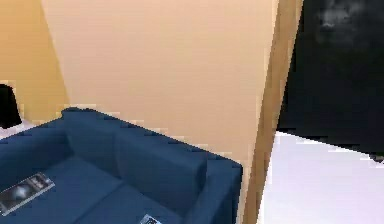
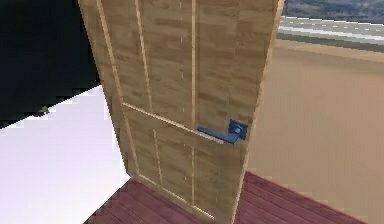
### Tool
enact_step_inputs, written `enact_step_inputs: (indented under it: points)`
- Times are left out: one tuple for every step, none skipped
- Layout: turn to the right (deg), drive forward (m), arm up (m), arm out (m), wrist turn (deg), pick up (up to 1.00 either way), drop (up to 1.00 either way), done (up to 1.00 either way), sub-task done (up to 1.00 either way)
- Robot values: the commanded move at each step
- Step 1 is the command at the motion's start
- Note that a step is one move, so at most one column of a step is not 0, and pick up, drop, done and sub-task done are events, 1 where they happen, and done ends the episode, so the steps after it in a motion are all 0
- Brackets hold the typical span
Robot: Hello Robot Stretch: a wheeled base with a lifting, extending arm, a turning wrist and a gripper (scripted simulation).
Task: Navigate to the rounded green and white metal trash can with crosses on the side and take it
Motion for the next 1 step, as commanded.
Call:
enact_step_inputs:
  points:
    - [42.0, 0.0, 0.0, 0.0, 0.0, 0.0, 0.0, 0.0, 0.0]
